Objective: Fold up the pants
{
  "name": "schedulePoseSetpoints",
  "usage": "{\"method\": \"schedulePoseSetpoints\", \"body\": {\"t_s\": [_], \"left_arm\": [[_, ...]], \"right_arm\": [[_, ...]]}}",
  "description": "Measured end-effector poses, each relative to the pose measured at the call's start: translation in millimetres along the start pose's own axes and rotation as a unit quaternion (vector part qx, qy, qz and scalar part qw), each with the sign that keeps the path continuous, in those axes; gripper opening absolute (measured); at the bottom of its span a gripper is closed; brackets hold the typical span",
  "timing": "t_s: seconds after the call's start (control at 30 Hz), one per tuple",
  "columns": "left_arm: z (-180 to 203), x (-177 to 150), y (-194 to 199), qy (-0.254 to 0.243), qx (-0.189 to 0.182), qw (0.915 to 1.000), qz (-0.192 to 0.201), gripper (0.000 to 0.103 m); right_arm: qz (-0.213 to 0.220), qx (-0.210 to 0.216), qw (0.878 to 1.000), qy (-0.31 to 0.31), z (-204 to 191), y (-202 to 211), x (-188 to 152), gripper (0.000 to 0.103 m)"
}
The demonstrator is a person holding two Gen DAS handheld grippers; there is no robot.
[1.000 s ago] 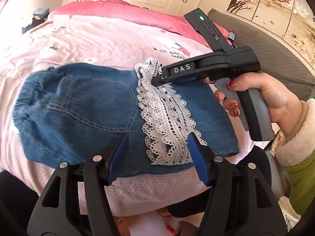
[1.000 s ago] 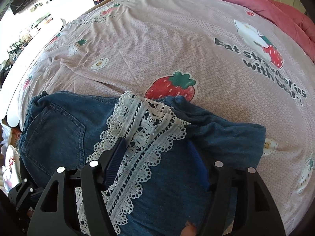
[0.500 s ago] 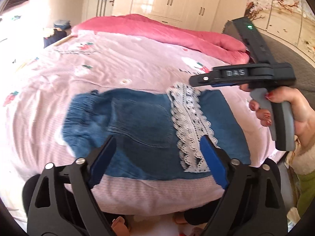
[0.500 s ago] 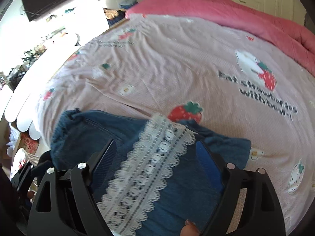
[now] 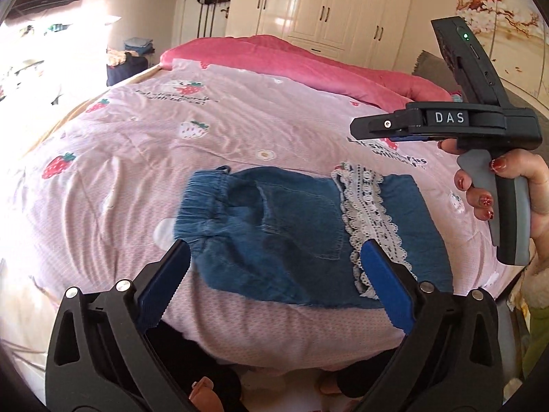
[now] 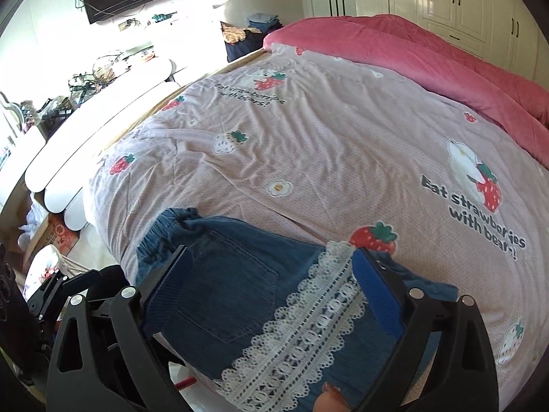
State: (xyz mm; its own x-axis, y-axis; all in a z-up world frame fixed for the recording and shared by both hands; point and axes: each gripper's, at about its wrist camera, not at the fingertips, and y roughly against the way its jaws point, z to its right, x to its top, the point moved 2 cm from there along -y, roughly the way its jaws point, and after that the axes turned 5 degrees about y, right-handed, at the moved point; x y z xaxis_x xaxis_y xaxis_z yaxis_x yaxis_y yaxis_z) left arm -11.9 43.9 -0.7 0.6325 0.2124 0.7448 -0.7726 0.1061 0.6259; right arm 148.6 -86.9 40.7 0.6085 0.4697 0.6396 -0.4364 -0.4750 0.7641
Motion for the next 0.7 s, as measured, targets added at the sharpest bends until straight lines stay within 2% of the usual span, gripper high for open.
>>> {"method": "schedulePoseSetpoints", "body": {"t_s": [0.4, 0.7], "left_arm": [[-31.3, -10.9, -9.3, 0.029, 0.013, 0.9993, -0.02, 0.093], [-40.9, -27.4, -42.2, 0.069, -0.025, 0.9945, -0.074, 0.093]], "right_arm": [[-0.033, 0.033, 0.998, 0.042, -38.6, -44.6, 20.5, 0.096], [-0.11, 0.078, 0.986, 0.095, -60.1, -122.0, 30.8, 0.096]]}}
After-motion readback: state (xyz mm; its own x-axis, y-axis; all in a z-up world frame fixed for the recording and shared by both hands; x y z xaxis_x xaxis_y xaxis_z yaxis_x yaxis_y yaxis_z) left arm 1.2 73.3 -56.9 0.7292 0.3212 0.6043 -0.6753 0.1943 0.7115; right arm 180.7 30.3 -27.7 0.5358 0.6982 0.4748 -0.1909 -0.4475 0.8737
